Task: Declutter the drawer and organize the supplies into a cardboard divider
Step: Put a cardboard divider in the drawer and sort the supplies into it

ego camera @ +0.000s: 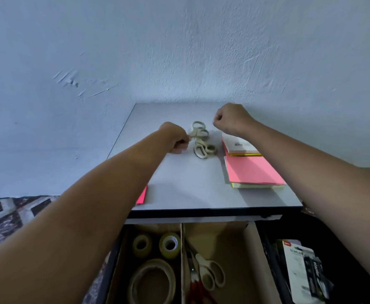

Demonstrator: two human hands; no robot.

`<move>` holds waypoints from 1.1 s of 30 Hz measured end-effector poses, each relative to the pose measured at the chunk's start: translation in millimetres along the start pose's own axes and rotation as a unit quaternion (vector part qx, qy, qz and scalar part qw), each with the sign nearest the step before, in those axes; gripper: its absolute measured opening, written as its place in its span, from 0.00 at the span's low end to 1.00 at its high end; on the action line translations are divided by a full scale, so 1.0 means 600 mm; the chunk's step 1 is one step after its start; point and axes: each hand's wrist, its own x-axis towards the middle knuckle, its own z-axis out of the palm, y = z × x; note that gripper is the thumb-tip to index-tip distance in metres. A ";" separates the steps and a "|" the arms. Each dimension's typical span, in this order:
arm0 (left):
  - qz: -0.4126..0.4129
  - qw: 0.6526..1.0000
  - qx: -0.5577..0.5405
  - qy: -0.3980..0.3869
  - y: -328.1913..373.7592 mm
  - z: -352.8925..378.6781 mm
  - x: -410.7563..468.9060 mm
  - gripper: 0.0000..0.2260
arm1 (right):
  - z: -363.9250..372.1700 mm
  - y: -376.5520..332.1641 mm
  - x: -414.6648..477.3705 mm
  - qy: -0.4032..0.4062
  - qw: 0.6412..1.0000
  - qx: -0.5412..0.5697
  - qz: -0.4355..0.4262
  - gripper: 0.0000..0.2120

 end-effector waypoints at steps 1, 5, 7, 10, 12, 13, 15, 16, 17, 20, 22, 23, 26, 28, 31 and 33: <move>-0.017 0.999 -0.034 -0.006 -0.004 -0.015 -0.004 0.12 | 0.007 -0.008 -0.001 -0.031 0.999 -0.039 -0.006 0.06; -0.039 0.992 -0.119 0.013 -0.018 -0.077 -0.020 0.10 | 0.044 -0.043 -0.015 -0.109 0.974 -0.200 -0.023 0.13; -0.040 0.988 -0.148 0.016 -0.026 -0.100 -0.025 0.09 | 0.062 -0.054 -0.016 -0.105 0.967 -0.230 -0.022 0.13; -0.048 0.983 -0.178 0.017 -0.039 -0.122 -0.037 0.09 | 0.068 -0.072 -0.022 -0.112 0.971 -0.213 -0.014 0.14; -0.055 0.979 -0.198 0.016 -0.043 -0.129 -0.046 0.09 | 0.065 -0.081 -0.028 -0.109 0.987 -0.115 0.004 0.10; -0.056 0.976 -0.210 0.013 -0.044 -0.131 -0.053 0.09 | 0.062 -0.086 -0.033 -0.096 0.993 -0.058 0.019 0.08; -0.052 0.970 -0.236 0.001 -0.044 -0.131 -0.069 0.09 | 0.051 -0.093 -0.041 -0.083 0.990 0.087 0.069 0.12; -0.047 0.968 -0.246 -0.005 -0.042 -0.131 -0.080 0.09 | 0.044 -0.096 -0.049 -0.094 0.973 0.183 0.100 0.13; -0.041 0.967 -0.252 -0.011 -0.040 -0.131 -0.093 0.09 | 0.034 -0.098 -0.059 -0.112 0.947 0.273 0.125 0.12; -0.021 0.965 -0.260 -0.026 -0.038 -0.132 -0.148 0.08 | -0.003 -0.090 -0.120 -0.142 0.893 0.406 0.135 0.07; -0.007 0.964 -0.265 -0.032 -0.043 -0.132 -0.188 0.07 | -0.023 -0.075 -0.169 -0.140 0.879 0.437 0.132 0.06; -0.002 0.963 -0.267 -0.037 -0.048 -0.130 -0.209 0.07 | -0.030 -0.065 -0.196 -0.142 0.872 0.448 0.137 0.05; 0.002 0.965 -0.256 -0.052 -0.080 -0.117 -0.268 0.07 | -0.038 -0.029 -0.277 -0.177 0.864 0.452 0.137 0.03; -0.005 0.967 -0.246 -0.062 -0.109 -0.102 -0.302 0.07 | -0.031 -0.003 -0.328 -0.218 0.859 0.444 0.135 0.05; -0.008 0.971 -0.228 -0.075 -0.156 -0.076 -0.338 0.06 | -0.008 0.031 -0.392 -0.259 0.865 0.405 0.145 0.09; -0.008 0.976 -0.204 -0.081 -0.182 -0.060 -0.353 0.06 | 0.022 0.045 -0.421 -0.262 0.893 0.336 0.145 0.07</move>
